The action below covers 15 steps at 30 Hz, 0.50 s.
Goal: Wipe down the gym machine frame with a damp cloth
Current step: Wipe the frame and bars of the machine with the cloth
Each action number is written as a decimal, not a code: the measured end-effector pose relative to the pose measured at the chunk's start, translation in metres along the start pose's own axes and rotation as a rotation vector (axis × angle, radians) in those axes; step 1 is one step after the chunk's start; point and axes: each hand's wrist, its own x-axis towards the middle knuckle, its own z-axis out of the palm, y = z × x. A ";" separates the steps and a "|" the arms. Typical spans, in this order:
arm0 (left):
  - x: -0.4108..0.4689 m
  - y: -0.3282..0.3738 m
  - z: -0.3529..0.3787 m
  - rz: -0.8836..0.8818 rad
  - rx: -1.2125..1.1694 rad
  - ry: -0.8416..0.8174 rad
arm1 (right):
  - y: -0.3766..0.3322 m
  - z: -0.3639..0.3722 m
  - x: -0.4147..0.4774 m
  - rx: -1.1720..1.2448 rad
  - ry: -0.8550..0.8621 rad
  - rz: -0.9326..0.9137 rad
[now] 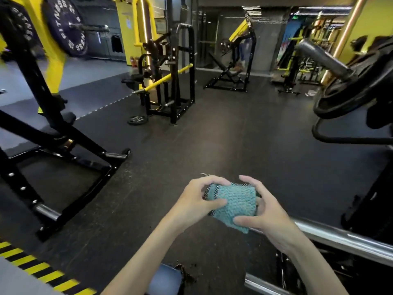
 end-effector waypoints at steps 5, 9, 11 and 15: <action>0.057 -0.019 -0.005 0.022 0.179 -0.099 | -0.001 -0.005 0.029 -0.330 0.260 -0.055; 0.097 -0.025 -0.001 0.110 0.342 -0.197 | -0.001 -0.011 0.039 -0.505 0.445 0.027; 0.113 -0.027 0.000 0.151 0.356 -0.267 | -0.003 -0.009 0.039 -0.597 0.568 0.046; 0.140 -0.021 0.012 0.263 0.400 -0.410 | -0.010 -0.007 0.030 -0.744 0.780 0.113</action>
